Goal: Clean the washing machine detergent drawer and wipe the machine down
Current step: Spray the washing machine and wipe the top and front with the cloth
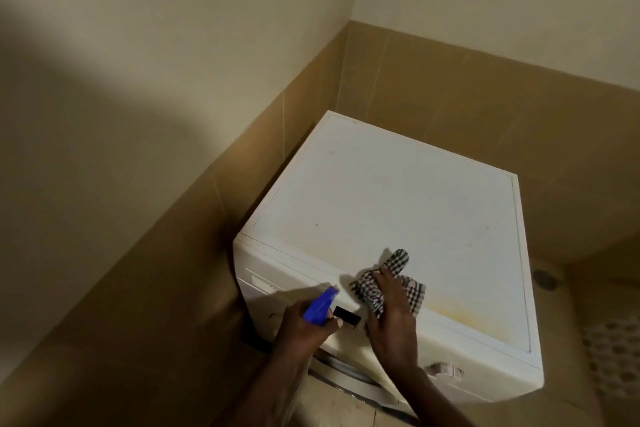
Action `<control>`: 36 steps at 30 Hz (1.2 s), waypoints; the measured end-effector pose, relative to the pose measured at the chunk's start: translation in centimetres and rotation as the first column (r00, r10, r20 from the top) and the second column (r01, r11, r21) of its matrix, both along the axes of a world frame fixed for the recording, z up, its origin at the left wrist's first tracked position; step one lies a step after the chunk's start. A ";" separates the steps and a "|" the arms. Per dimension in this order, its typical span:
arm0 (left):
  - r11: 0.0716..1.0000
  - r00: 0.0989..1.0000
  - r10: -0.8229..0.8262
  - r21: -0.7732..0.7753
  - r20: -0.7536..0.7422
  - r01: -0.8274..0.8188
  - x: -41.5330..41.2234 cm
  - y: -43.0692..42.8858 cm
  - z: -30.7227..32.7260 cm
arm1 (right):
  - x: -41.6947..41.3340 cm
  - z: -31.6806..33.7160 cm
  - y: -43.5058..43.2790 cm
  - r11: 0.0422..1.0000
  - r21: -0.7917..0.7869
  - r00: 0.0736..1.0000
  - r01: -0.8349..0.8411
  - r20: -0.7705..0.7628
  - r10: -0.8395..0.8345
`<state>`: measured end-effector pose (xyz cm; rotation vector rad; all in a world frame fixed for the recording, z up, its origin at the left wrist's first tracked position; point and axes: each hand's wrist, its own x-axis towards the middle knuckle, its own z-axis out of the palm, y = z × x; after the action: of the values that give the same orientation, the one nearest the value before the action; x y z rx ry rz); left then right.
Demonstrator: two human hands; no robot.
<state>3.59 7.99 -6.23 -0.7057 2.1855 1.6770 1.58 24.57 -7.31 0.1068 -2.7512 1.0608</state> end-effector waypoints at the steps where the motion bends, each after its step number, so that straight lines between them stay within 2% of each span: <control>1: 1.000 1.000 0.029 -0.006 -0.003 -0.029 0.0 -0.5 -0.2 | -0.3 -0.5 -0.9 0.998 0.037 0.999 -0.053 0.006 0.053; 6: 0.981 0.981 0.189 0.032 0.030 -0.190 0.1 -2.9 -0.9 | -3.1 -0.3 -5.0 0.958 0.119 0.965 -0.262 0.009 0.263; 11: 0.948 0.952 0.303 0.085 0.052 -0.306 -0.2 -5.5 -0.8 | -1.6 -1.1 -4.1 0.951 0.171 0.963 -0.258 -0.040 0.268; 16: 0.924 0.925 0.381 0.046 0.010 -0.381 -0.3 -8.2 -1.9 | -1.6 -1.5 -5.7 0.949 0.201 0.963 -0.242 -0.068 0.260; 22: 0.925 0.925 0.379 -0.017 -0.038 -0.380 -0.5 -9.4 -1.3 | -4.5 0.4 -11.7 0.910 0.205 0.927 -0.361 -0.022 0.373; 30: 0.902 0.904 0.413 -0.085 -0.113 -0.423 0.5 -11.4 -1.4 | -3.3 -1.3 -9.9 0.877 0.295 0.903 -0.380 -0.086 0.420; 36: 0.899 0.903 0.413 -0.103 -0.118 -0.425 0.4 -12.8 -0.9 | -5.8 0.8 -15.2 0.869 0.261 0.896 -0.420 -0.032 0.443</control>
<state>4.01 -4.78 -7.17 -1.2338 2.3443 1.8061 -4.20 9.32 -6.53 0.8234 -2.8276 0.7602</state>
